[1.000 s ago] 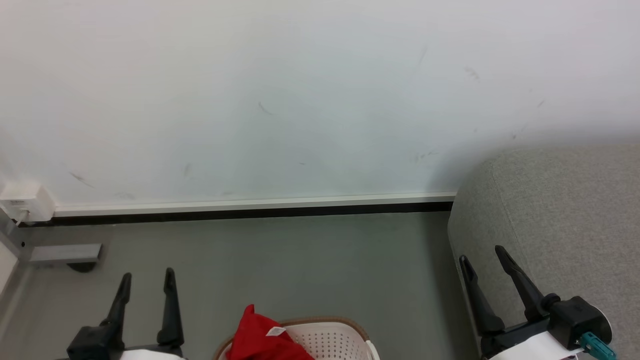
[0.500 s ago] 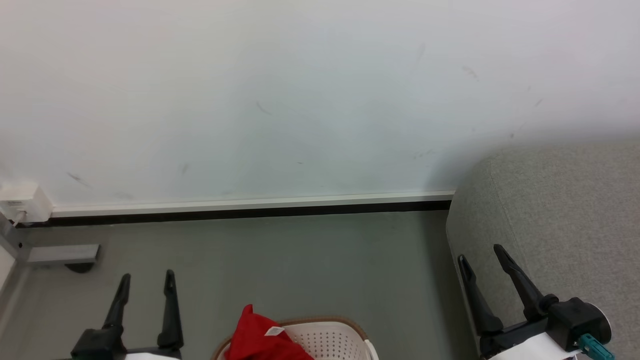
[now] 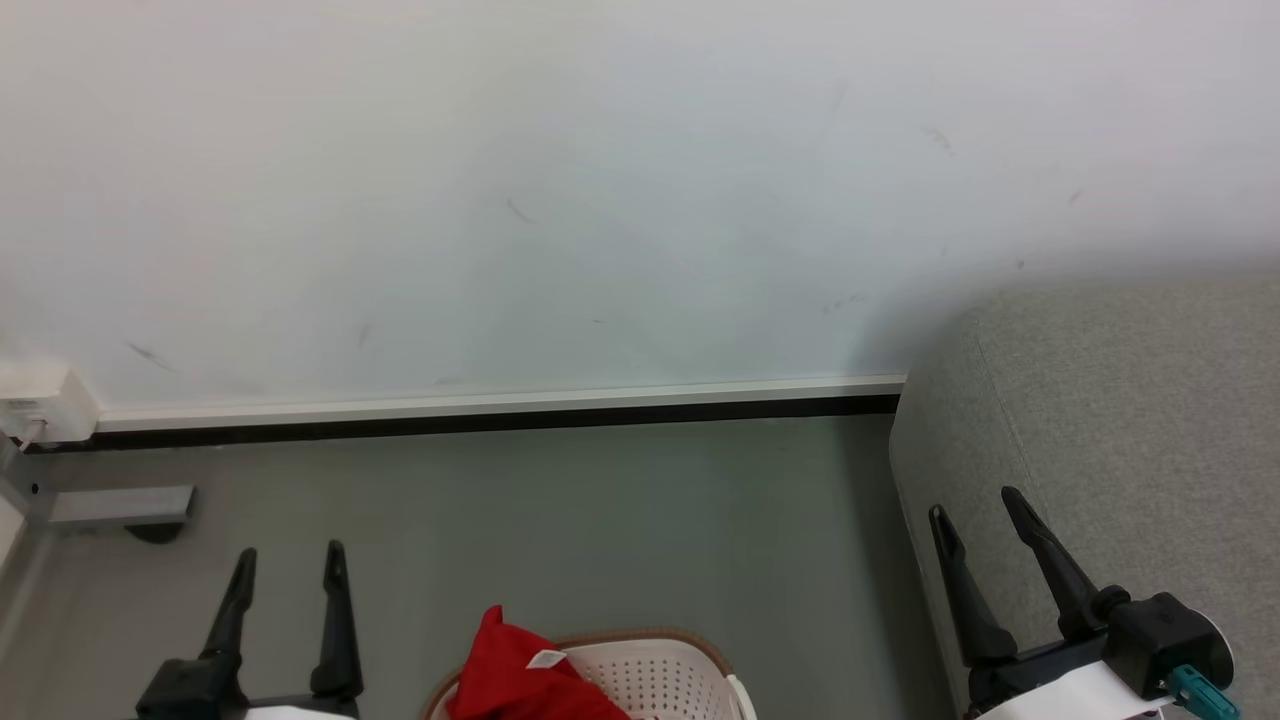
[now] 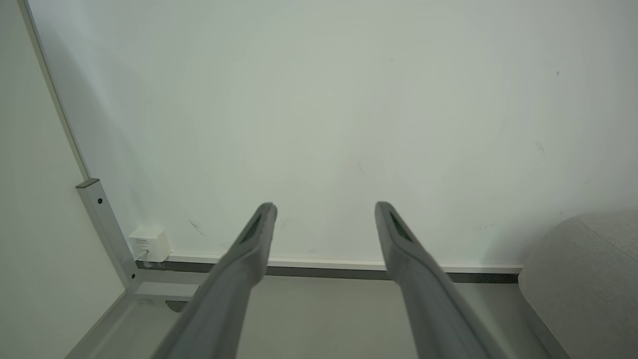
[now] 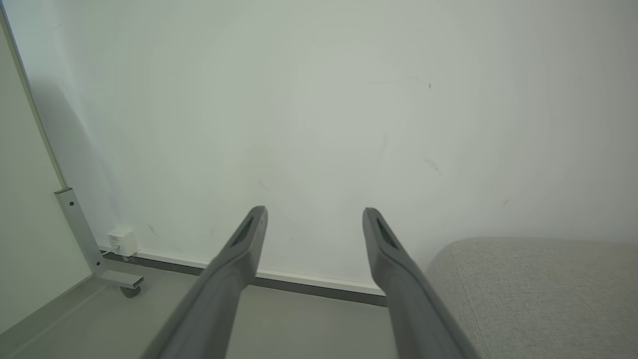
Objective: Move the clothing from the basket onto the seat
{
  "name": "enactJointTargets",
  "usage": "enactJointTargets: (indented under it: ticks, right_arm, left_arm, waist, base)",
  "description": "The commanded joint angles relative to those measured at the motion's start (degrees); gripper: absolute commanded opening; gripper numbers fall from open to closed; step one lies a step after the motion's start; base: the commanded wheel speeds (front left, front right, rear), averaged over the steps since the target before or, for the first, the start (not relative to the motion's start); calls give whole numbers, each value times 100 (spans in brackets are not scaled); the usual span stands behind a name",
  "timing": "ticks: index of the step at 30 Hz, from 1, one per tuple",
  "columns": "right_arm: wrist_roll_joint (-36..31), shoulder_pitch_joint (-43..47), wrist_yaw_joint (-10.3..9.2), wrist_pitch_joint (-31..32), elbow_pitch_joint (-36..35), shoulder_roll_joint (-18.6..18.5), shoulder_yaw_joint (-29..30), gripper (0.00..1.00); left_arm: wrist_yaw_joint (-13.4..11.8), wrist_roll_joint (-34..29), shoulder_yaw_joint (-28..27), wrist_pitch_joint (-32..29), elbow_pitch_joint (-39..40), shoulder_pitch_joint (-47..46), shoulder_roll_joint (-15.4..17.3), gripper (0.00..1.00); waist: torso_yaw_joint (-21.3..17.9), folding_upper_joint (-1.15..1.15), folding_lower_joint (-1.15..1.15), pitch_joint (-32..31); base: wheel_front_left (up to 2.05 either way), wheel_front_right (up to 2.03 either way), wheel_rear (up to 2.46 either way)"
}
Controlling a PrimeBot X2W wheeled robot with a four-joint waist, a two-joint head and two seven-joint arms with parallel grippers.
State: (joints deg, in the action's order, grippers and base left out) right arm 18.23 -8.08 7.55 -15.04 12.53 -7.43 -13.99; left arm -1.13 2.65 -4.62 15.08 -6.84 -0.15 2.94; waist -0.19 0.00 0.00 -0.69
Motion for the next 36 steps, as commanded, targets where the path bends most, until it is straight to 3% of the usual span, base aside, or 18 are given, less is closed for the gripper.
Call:
enactJointTargets:
  ticks: [1, 16, 26, 36]
  right_arm:
    - [6, 2, -12, -21, 11, -7, 38, 100]
    - [11, -91, -12, -20, 18, 15, 94, 100]
    - [3, -464, -12, -20, -118, -33, 163, 100]
    - [-50, -929, -12, -20, -324, 12, 281, 100]
  left_arm:
    - [-10, -50, -6, 14, 16, -2, 20, 100]
    - [31, 103, 40, 13, -13, -116, 7, 100]
    - [106, 276, 211, 10, -170, -510, 4, 100]
    - [428, 488, 407, 9, -957, -1103, 6, 100]
  waist:
    - [-1, 0, 0, 11]
    - [-65, 0, 0, 215]
    - [-226, 0, 0, 980]
    - [-394, 0, 0, 1885]
  base:
    - [0, 0, 0]
    - [0, 0, 0]
    - [0, 0, 0]
    - [0, 0, 0]
